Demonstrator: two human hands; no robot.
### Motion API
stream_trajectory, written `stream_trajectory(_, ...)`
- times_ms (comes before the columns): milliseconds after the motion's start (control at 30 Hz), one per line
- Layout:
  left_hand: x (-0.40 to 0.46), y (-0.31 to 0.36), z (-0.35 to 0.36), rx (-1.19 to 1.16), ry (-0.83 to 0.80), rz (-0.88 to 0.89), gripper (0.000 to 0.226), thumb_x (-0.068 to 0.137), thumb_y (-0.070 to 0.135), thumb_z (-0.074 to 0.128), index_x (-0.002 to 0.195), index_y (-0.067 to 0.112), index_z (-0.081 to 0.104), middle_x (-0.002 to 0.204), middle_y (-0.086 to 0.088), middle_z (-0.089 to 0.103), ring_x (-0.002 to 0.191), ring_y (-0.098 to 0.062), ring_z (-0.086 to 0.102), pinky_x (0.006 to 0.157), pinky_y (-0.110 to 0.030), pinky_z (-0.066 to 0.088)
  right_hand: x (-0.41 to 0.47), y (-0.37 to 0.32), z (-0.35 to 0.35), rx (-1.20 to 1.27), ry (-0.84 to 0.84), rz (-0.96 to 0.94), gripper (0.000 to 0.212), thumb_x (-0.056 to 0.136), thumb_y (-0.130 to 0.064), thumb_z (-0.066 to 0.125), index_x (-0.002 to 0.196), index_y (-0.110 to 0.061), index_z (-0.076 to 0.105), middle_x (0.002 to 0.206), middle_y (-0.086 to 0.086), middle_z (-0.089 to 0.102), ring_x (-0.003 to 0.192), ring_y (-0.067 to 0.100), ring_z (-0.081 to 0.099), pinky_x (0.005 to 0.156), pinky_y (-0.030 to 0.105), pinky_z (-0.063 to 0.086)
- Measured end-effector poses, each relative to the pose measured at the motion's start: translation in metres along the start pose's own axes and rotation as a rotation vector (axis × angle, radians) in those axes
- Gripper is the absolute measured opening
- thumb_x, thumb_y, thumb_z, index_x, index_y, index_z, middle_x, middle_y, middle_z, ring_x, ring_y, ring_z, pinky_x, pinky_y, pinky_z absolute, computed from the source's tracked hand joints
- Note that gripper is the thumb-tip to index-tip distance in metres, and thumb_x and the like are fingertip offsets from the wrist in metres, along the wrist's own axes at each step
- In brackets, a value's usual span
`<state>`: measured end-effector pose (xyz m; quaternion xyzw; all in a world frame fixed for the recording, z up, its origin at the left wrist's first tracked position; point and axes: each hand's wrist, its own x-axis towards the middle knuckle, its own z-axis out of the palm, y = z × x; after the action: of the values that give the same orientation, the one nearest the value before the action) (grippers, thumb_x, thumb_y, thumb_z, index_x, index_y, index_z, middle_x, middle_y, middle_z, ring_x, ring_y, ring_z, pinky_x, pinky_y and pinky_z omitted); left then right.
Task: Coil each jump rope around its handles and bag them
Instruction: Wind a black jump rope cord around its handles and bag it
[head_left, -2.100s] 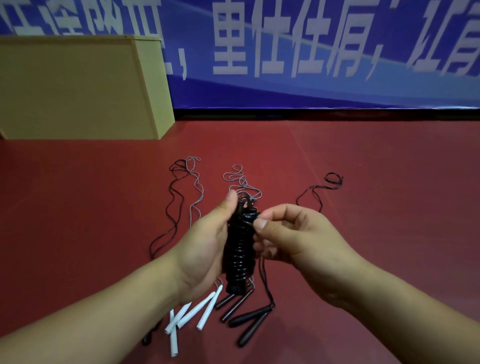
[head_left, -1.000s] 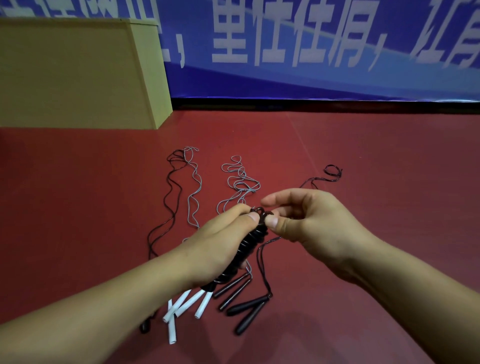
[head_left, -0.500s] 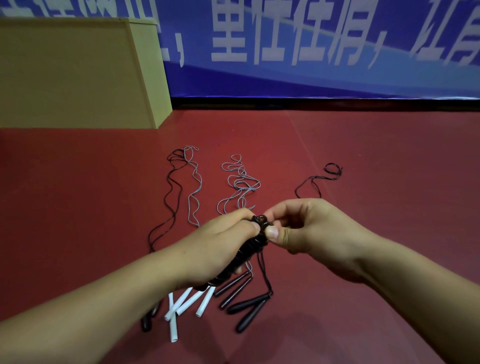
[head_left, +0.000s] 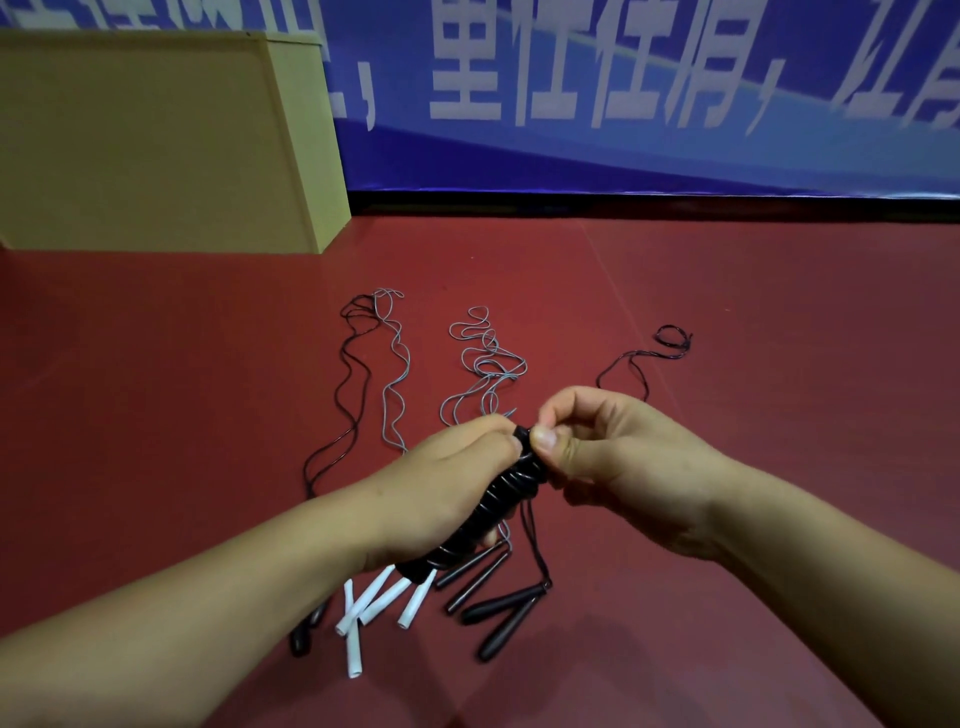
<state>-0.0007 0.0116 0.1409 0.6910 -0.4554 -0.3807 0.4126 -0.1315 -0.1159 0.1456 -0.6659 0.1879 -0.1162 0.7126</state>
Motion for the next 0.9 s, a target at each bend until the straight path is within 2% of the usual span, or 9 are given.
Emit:
stream_trajectory(67, 0.000, 0.002, 0.001, -0.040, -0.001, -0.014, 0.023, 0.102, 0.036, 0.040, 0.088, 0.025, 0.053, 0.078, -0.007, 0.055, 0.068, -0.025, 0.060, 0.066, -0.037, 0.046, 0.000, 0.002, -0.002, -0.136, 0.023, -0.116, 0.011, 0.084, -0.014, 0.069, 0.079, -0.013, 0.060, 0.066, 0.001, 0.053, 0.057, 0.008, 0.047, 0.053, 0.018, 0.038)
stream_trajectory(200, -0.003, 0.003, 0.000, 0.069, 0.001, 0.032, 0.026, 0.086, 0.060, 0.042, 0.091, 0.039, 0.055, 0.084, -0.004, 0.061, 0.071, -0.019, 0.063, 0.075, -0.051, 0.054, 0.000, 0.005, -0.002, -0.423, 0.115, -0.304, 0.011, 0.091, -0.013, 0.065, 0.082, -0.014, 0.059, 0.067, -0.007, 0.057, 0.061, 0.007, 0.048, 0.057, 0.020, 0.041)
stream_trajectory(300, -0.003, 0.001, -0.003, 0.121, 0.009, 0.060, 0.032, 0.081, 0.059, 0.043, 0.096, 0.035, 0.056, 0.082, 0.002, 0.059, 0.068, -0.012, 0.055, 0.071, -0.044, 0.050, -0.002, 0.006, 0.000, -0.499, 0.162, -0.346, 0.011, 0.091, -0.018, 0.066, 0.082, -0.017, 0.059, 0.067, -0.008, 0.057, 0.062, 0.008, 0.048, 0.059, 0.025, 0.041)
stream_trajectory(400, 0.000, -0.002, -0.006, 0.182, 0.040, 0.114, 0.038, 0.080, 0.061, 0.044, 0.096, 0.031, 0.058, 0.072, 0.010, 0.058, 0.061, -0.008, 0.050, 0.061, -0.041, 0.045, -0.006, 0.006, 0.003, -0.466, 0.202, -0.336, 0.012, 0.088, -0.021, 0.068, 0.081, -0.016, 0.061, 0.065, -0.006, 0.060, 0.061, 0.009, 0.050, 0.057, 0.025, 0.042)
stream_trajectory(467, 0.002, -0.004, -0.006, 0.176, 0.072, 0.146, 0.039, 0.079, 0.061, 0.045, 0.092, 0.028, 0.060, 0.062, 0.014, 0.056, 0.052, -0.005, 0.047, 0.053, -0.031, 0.040, -0.008, 0.006, 0.006, -0.374, 0.222, -0.312, 0.015, 0.087, -0.025, 0.069, 0.081, -0.013, 0.063, 0.065, -0.003, 0.063, 0.059, 0.008, 0.054, 0.056, 0.021, 0.043)
stream_trajectory(567, 0.006, -0.009, -0.011, 0.287, 0.180, 0.187, 0.034, 0.079, 0.059, 0.046, 0.081, 0.027, 0.057, 0.059, 0.017, 0.055, 0.053, -0.003, 0.046, 0.055, -0.023, 0.039, -0.012, 0.005, 0.010, -0.161, 0.207, -0.248, 0.031, 0.086, -0.036, 0.059, 0.084, -0.006, 0.065, 0.067, 0.004, 0.067, 0.061, 0.011, 0.062, 0.057, 0.024, 0.044)
stream_trajectory(633, 0.006, -0.011, -0.015, 0.334, 0.223, 0.233, 0.037, 0.075, 0.064, 0.044, 0.079, 0.029, 0.054, 0.063, 0.015, 0.058, 0.057, -0.003, 0.047, 0.055, -0.020, 0.039, -0.012, 0.001, 0.011, -0.038, 0.192, -0.182, 0.033, 0.092, -0.033, 0.052, 0.085, -0.002, 0.065, 0.069, 0.007, 0.067, 0.063, 0.017, 0.064, 0.057, 0.026, 0.044)
stream_trajectory(767, 0.006, -0.009, -0.013, 0.368, 0.224, 0.288, 0.038, 0.076, 0.065, 0.046, 0.083, 0.028, 0.053, 0.074, 0.000, 0.062, 0.063, -0.011, 0.052, 0.061, -0.029, 0.043, -0.011, -0.005, 0.007, 0.034, 0.178, -0.026, 0.031, 0.097, -0.031, 0.050, 0.081, -0.007, 0.062, 0.066, 0.006, 0.063, 0.058, 0.017, 0.060, 0.057, 0.026, 0.043)
stream_trajectory(900, 0.007, -0.006, -0.010, 0.406, 0.259, 0.326, 0.046, 0.076, 0.067, 0.048, 0.082, 0.023, 0.055, 0.070, -0.001, 0.061, 0.061, -0.014, 0.051, 0.060, -0.035, 0.044, -0.010, -0.004, 0.006, -0.011, 0.135, 0.002, 0.029, 0.096, -0.032, 0.055, 0.074, -0.014, 0.060, 0.062, -0.003, 0.057, 0.056, 0.012, 0.049, 0.056, 0.025, 0.041)
